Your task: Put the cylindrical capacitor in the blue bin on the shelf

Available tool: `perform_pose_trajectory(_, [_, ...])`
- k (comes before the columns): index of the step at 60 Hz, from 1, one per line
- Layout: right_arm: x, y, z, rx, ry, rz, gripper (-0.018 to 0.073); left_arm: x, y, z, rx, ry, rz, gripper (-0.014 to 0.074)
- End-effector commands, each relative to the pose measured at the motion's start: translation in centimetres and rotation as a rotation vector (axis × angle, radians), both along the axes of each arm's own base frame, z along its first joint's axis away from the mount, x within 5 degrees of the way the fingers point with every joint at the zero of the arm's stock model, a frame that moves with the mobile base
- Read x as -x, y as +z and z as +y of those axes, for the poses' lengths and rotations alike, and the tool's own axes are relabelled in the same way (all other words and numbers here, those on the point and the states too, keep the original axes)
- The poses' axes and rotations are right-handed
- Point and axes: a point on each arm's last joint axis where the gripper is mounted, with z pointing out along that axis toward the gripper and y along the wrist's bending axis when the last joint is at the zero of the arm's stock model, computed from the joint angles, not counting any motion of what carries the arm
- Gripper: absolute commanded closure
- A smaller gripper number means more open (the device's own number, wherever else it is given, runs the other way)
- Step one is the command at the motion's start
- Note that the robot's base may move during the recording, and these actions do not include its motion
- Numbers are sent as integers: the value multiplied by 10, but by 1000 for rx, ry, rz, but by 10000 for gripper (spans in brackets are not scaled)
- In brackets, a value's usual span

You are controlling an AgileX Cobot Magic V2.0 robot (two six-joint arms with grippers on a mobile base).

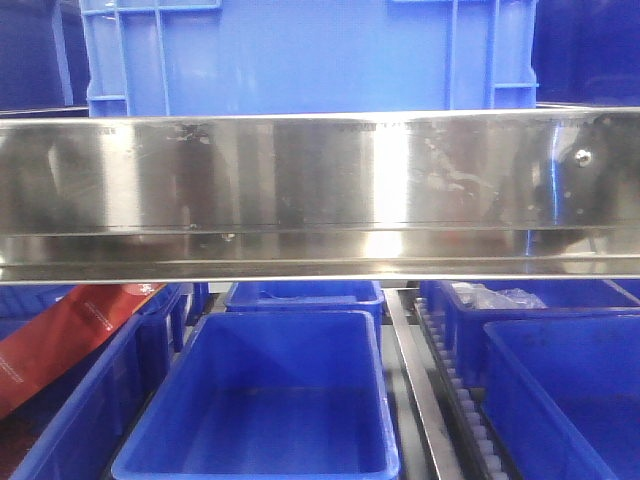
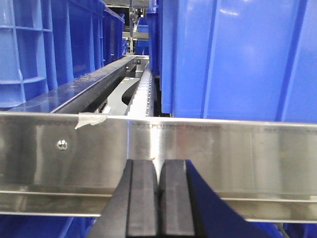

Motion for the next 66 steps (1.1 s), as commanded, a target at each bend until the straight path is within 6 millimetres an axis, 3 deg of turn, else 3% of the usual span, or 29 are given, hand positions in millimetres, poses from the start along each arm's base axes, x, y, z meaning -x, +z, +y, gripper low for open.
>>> perform_pose_trajectory(1, [0,2,-1,7,-10,-33,715,1,2,0,4,0,-22,657])
perform_pose_trajectory(66, [0,2,-1,19,-11,-33,715,1,2,0,4,0,-22,657])
